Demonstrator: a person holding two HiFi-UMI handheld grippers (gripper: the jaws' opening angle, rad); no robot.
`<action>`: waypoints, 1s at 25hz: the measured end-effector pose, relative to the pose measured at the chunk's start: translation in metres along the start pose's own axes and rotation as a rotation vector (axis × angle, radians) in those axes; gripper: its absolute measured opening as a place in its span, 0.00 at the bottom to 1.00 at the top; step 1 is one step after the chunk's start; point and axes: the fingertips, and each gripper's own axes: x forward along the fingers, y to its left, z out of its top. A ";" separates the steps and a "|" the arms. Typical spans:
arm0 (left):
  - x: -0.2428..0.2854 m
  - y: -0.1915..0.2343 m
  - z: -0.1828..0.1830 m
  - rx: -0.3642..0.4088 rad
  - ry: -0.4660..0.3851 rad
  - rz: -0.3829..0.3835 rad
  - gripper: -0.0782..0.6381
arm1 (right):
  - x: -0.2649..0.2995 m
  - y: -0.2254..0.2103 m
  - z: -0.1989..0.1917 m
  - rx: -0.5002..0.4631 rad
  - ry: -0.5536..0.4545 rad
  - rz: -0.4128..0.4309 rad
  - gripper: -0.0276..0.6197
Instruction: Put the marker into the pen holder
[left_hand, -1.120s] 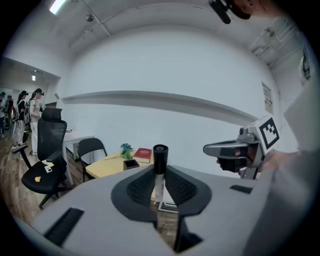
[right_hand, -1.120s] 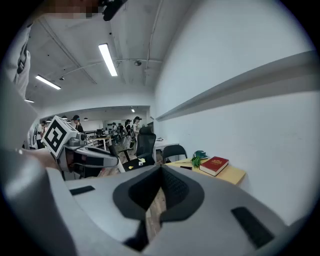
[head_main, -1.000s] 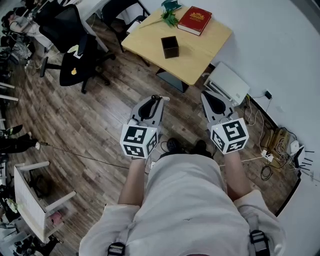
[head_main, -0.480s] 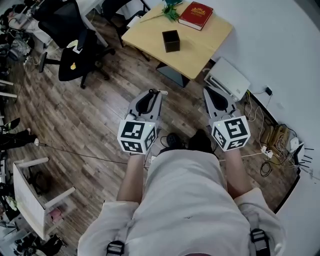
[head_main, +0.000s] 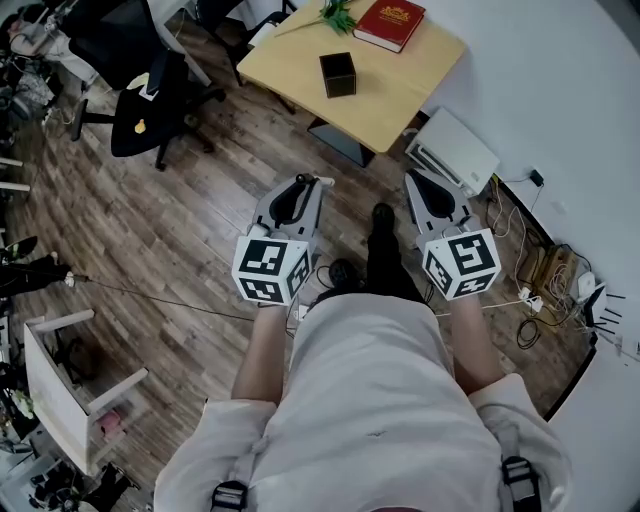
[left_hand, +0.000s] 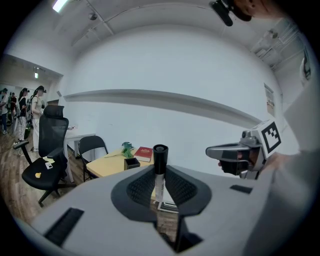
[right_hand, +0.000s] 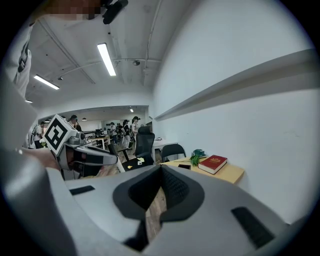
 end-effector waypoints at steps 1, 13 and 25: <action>0.004 0.001 0.002 0.000 -0.001 0.001 0.19 | 0.003 -0.003 0.002 -0.001 -0.002 0.005 0.04; 0.051 0.019 0.025 -0.004 0.001 0.046 0.19 | 0.053 -0.041 0.021 -0.006 -0.010 0.066 0.04; 0.105 0.047 0.047 -0.022 0.014 0.107 0.19 | 0.112 -0.080 0.039 -0.018 -0.001 0.147 0.04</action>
